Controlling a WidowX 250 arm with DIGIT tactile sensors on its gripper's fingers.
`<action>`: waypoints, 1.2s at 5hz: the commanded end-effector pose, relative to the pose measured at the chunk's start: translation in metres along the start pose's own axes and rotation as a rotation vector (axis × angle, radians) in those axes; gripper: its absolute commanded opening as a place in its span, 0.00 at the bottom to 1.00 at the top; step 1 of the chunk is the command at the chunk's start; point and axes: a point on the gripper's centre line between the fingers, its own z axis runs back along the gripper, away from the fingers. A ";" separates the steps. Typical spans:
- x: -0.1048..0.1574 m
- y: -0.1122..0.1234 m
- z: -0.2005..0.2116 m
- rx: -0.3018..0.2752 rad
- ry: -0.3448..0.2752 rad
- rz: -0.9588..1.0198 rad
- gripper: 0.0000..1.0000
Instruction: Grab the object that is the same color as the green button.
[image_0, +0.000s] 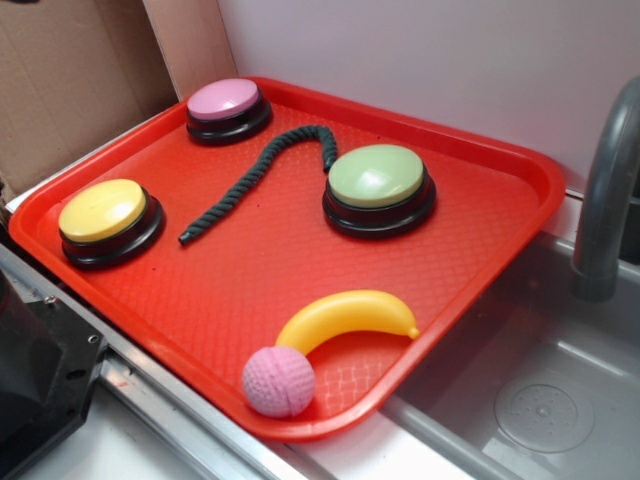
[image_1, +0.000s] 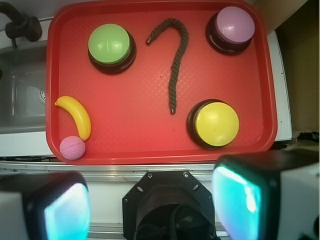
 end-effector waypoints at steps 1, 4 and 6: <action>0.000 0.000 0.000 0.000 0.000 0.000 1.00; 0.063 0.021 -0.069 0.021 -0.062 0.176 1.00; 0.096 0.036 -0.144 0.082 -0.047 0.301 1.00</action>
